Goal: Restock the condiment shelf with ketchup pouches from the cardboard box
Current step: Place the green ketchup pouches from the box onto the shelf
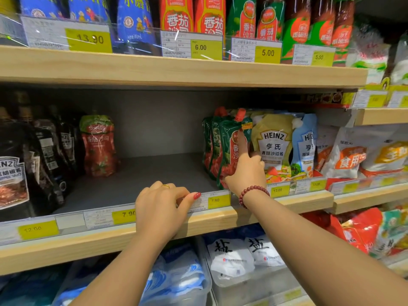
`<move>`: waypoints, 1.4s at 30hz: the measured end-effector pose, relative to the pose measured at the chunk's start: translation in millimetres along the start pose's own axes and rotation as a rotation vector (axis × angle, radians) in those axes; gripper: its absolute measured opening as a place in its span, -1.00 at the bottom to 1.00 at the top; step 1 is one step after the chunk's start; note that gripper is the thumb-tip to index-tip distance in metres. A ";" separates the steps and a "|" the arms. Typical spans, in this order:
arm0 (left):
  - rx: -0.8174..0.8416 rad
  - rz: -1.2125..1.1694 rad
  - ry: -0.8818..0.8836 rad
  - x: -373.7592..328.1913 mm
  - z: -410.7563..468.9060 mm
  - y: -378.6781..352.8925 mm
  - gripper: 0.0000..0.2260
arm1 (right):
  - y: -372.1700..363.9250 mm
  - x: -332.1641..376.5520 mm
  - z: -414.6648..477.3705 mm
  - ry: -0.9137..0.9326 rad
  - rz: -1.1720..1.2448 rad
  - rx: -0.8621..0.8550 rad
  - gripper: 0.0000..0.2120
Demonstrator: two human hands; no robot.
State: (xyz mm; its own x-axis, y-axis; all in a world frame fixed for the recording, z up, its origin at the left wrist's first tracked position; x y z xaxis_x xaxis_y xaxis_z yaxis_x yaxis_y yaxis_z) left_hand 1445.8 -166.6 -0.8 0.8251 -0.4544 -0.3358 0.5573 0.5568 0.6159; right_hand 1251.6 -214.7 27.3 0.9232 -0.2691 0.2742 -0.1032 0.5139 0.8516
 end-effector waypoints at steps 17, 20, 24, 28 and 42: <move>0.041 -0.489 -0.003 -53.3 -39.8 24.2 -0.85 | 5.9 -86.2 -127.8 0.292 0.410 -0.048 -0.35; 0.185 -0.704 0.026 -66.1 -88.6 7.6 -0.88 | -24.5 -122.6 -177.5 0.265 0.380 0.033 -0.35; 0.421 -0.731 0.108 -61.6 -163.4 -32.0 -0.87 | -65.6 -166.3 -235.4 0.241 0.255 0.214 -0.32; 0.642 -0.718 0.293 -45.9 -238.2 -75.0 -0.85 | -92.1 -193.3 -272.2 0.217 0.144 0.412 -0.22; 1.177 -0.931 0.940 -34.6 -361.5 -146.3 -0.31 | -110.4 -206.8 -293.8 0.169 0.223 0.579 -0.12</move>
State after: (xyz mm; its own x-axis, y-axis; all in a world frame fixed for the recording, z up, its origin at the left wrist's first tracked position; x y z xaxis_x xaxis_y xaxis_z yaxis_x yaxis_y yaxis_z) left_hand 1369.3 19.0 -337.0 0.3092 0.4511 -0.8372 0.8221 -0.5693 -0.0032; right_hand 1180.9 23.5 -254.7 0.8973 -0.0499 0.4386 -0.4389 0.0070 0.8985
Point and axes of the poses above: each hand's wrist, its own z-axis towards the middle knuckle, its own y-axis out of the back of the hand, x = y × z, the point moved 4 cm from there along z, towards the middle knuckle, and after that the axes turned 15 degrees about -z, right-handed, at the moved point
